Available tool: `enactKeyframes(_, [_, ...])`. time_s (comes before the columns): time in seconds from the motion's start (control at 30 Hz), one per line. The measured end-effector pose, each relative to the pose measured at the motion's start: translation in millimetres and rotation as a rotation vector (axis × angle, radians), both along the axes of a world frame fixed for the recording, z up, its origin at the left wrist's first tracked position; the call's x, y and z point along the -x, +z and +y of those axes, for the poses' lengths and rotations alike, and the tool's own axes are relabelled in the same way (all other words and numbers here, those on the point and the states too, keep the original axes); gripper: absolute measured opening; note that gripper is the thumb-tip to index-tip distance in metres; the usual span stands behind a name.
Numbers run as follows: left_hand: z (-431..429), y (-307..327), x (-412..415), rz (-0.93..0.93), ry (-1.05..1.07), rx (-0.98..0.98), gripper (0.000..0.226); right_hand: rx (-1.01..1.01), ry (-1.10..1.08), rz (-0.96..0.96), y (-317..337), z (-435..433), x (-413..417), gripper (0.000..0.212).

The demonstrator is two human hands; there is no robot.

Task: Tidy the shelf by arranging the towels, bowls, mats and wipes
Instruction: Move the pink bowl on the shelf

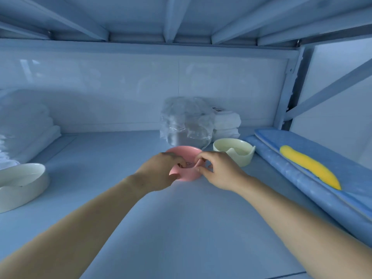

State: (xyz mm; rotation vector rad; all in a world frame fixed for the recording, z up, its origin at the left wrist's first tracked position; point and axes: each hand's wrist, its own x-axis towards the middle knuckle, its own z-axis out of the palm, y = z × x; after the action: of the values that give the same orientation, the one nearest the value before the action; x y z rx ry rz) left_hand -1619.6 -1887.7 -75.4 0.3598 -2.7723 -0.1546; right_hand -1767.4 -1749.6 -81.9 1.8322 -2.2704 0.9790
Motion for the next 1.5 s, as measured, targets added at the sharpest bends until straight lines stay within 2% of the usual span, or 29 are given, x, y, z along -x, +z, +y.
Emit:
enactKeyframes(0.07, [2.8,-1.2,11.7,0.016,0.024,-0.023,0.026,0.013,-0.012,0.017,-1.9,1.6,8.7,0.014])
enactKeyframes(0.17, [8.9,-7.8,24.5,0.096,0.038,-0.07,0.022,0.134,-0.047,0.025,-5.0,5.1,18.8,0.022])
enactKeyframes(0.27, [13.0,-17.5,30.5,0.164,0.018,-0.091,0.022,0.222,-0.171,0.134,-4.8,10.6,32.6,0.035])
enactKeyframes(0.43, [17.6,-37.8,26.0,0.334,-0.011,-0.054,0.033,0.063,-0.3,0.138,-6.3,20.1,43.6,0.055])
enactKeyframes(0.57, [22.9,-35.2,26.0,0.333,0.027,-0.101,0.032,-0.021,-0.341,0.14,-9.8,22.1,43.4,0.061])
enactKeyframes(0.73, [27.9,-31.9,30.1,0.318,0.061,-0.113,0.026,-0.098,-0.385,0.101,-8.1,28.2,48.2,0.054])
enactKeyframes(1.03, [43.5,-29.5,48.2,0.302,0.108,-0.149,0.024,0.018,-0.431,-0.047,-8.3,30.1,54.3,0.029])
enactKeyframes(1.5, [51.7,-37.9,49.8,0.366,0.182,-0.117,0.028,0.028,-0.513,-0.123,-3.2,35.1,51.6,0.026])
